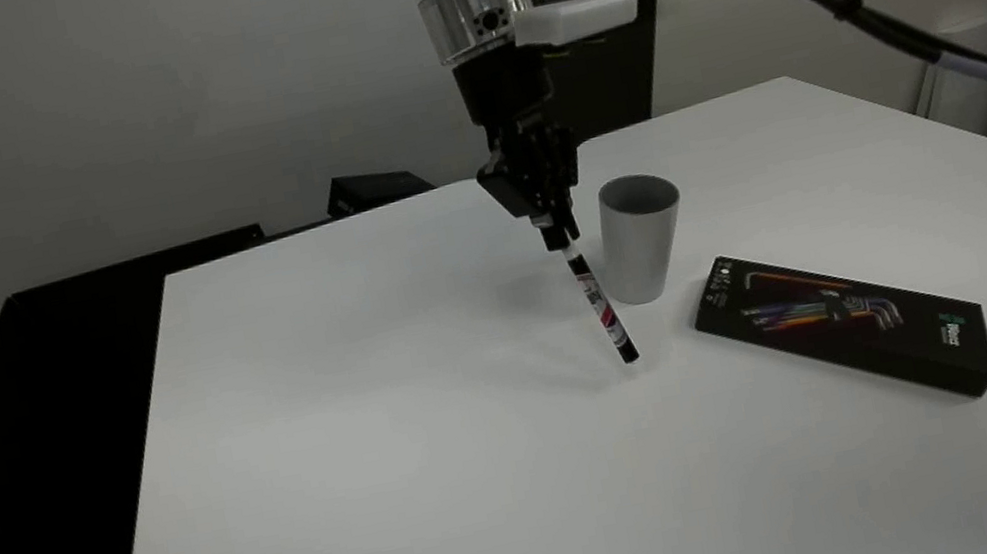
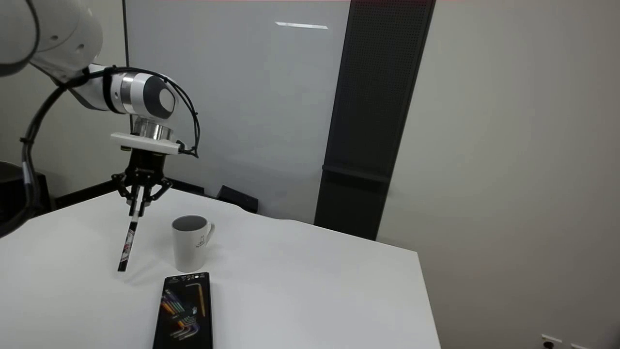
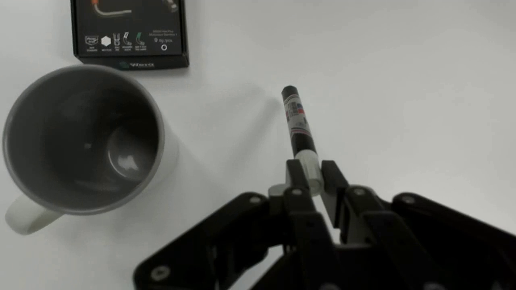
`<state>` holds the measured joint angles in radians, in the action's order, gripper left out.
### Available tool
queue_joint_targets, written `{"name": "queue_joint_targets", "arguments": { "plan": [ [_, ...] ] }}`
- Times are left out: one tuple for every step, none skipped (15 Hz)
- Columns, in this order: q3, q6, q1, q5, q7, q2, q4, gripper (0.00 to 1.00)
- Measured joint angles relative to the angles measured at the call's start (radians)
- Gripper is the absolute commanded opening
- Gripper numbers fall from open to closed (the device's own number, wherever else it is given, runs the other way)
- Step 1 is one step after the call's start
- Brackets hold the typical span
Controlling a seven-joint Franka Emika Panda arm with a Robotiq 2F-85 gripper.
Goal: Take the pen out of the mug and place it on the table
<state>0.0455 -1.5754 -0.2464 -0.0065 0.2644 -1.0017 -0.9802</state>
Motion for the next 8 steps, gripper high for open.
{"name": "queue_joint_targets", "arguments": {
  "plan": [
    [0.003, 0.028, -0.001, -0.002, -0.022, -0.008, 0.0, 0.06],
    [0.004, 0.057, -0.002, -0.002, -0.042, -0.017, 0.001, 0.06],
    [0.006, 0.09, -0.002, -0.002, -0.061, -0.026, 0.001, 0.06],
    [0.007, 0.121, -0.002, -0.002, -0.077, -0.035, 0.003, 0.06],
    [0.008, 0.152, -0.002, -0.002, -0.09, -0.044, 0.006, 0.06],
    [0.009, 0.18, -0.002, -0.002, -0.1, -0.053, 0.009, 0.06],
    [0.01, 0.202, -0.001, -0.002, -0.107, -0.062, 0.014, 0.06],
    [0.011, 0.219, -0.001, -0.002, -0.11, -0.07, 0.018, 0.06]
  ]
}}
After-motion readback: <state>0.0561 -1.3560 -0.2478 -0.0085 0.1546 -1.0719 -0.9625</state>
